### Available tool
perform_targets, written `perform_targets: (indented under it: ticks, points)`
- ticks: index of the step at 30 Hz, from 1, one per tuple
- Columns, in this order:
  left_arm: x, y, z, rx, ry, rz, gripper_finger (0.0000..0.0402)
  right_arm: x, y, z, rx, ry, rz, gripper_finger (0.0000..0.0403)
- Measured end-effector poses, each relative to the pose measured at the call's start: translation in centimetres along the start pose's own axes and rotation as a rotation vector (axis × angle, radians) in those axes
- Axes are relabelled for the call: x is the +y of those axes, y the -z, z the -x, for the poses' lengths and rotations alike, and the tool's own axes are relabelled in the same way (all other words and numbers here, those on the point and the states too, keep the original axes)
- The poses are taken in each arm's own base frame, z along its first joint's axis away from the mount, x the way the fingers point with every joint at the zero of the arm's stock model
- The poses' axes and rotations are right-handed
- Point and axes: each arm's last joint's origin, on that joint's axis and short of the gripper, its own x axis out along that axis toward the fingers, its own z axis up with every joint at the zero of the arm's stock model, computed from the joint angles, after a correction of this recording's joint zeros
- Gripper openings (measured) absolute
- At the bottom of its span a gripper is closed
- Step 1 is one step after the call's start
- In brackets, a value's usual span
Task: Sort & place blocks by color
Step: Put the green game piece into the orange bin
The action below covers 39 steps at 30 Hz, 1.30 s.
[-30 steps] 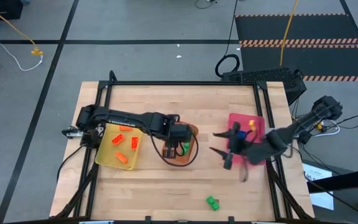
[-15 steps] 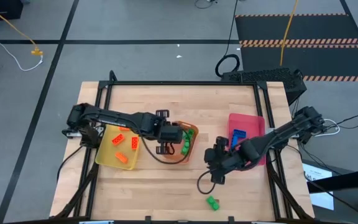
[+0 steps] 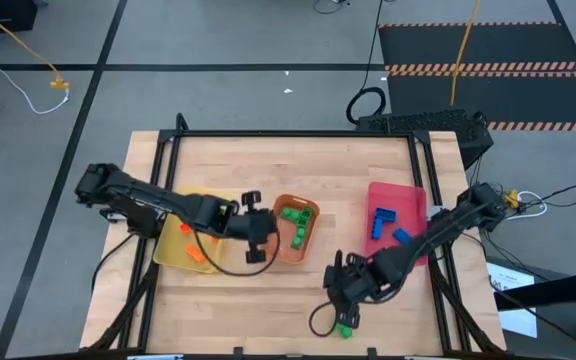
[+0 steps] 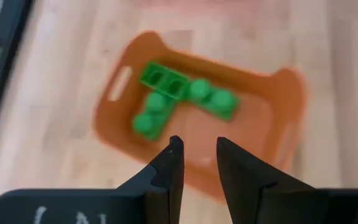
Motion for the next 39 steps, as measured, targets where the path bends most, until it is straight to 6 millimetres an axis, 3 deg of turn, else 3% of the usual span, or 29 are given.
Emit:
perform_targets:
  ticks: [8,13,19,31,39]
  points:
    - [-3.6,0.9,1.4,-0.023,0.084,0.008,0.0097,1.3,0.9,-0.7,0.001,-0.028,-0.007,0.0247]
    - [-4.7,1.1,2.0,-0.035,0.111,0.037,0.0097,1.7,1.5,-0.7,-0.021,-0.008,-0.002,0.0247]
    - [-5.5,1.4,2.3,-0.038,0.127,0.057,0.0097,2.3,2.1,-1.6,-0.029,0.022,0.016,0.0247]
    - [-5.6,1.3,2.4,-0.042,0.129,0.067,0.0097,3.6,3.5,-5.9,0.073,0.044,0.010,0.0248]
    - [-5.6,1.3,2.4,-0.045,0.124,0.083,0.0097,4.0,4.1,-6.5,0.105,0.031,0.014,0.0279]
